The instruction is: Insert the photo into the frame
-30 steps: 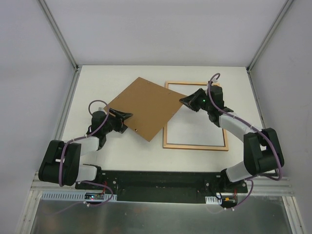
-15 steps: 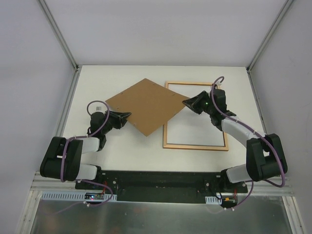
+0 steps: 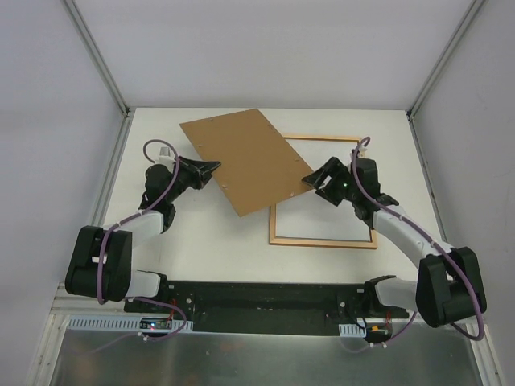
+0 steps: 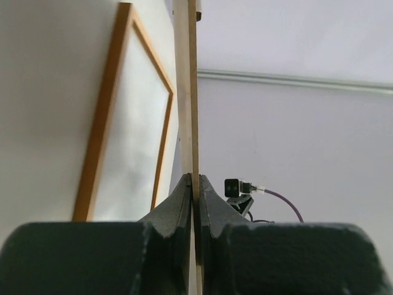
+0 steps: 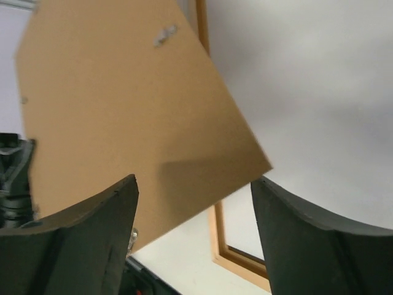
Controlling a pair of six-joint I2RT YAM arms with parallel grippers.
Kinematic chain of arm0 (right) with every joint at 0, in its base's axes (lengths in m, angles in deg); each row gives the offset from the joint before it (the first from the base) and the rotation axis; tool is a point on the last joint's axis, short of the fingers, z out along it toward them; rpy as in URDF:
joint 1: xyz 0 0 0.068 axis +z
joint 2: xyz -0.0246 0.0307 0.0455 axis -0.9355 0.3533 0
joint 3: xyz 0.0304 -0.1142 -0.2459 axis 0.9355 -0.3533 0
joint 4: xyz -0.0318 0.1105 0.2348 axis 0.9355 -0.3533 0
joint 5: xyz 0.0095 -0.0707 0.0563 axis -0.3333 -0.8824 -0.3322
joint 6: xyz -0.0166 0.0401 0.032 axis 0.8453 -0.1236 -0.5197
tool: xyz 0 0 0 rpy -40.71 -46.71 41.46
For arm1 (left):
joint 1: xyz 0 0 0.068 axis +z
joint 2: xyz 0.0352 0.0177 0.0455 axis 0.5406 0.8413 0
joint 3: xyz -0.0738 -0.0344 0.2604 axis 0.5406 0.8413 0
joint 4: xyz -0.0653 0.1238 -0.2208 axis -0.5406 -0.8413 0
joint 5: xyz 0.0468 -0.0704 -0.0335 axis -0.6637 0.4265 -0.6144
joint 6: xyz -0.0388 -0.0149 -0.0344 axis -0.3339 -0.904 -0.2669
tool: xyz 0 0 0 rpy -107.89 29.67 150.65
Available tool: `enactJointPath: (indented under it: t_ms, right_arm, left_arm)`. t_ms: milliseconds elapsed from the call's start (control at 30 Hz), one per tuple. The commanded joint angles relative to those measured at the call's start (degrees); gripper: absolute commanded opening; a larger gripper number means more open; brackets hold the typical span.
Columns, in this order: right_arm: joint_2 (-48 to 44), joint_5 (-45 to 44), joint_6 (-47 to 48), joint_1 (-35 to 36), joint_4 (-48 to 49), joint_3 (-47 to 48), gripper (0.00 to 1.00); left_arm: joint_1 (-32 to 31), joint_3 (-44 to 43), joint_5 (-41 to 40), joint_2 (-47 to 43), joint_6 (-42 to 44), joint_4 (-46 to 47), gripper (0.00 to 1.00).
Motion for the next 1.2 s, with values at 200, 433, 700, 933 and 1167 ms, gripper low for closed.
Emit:
enactJointPath:
  t_ms: [200,433,700,933,1167]
  right_arm:
    - [-8.00,-13.12,15.82,-6.94,-23.81,2.61,0.86]
    - [-2.22,-21.74,21.98,-14.14,-29.54,8.66,0.86]
    - [13.08,-20.17,24.27,-22.41,-26.82,17.37,0.81]
    - [21.79,-14.56,23.31,-27.69,-23.83,22.12,0.67]
    - [27.32,-12.95,21.90,-29.45,-23.91,25.72,0.52]
  left_arm:
    - [-0.45,-13.15,10.87,0.94,5.95,4.09,0.00]
    - [-0.45,-16.93,14.03,2.00,6.65,2.16,0.00]
    - [-0.18,-17.90,17.54,-0.64,9.38,-4.88,0.00]
    - [-0.09,-18.07,20.88,-3.36,12.10,-9.80,0.00]
    - [-0.01,-19.48,22.91,-5.12,15.00,-15.07,0.00]
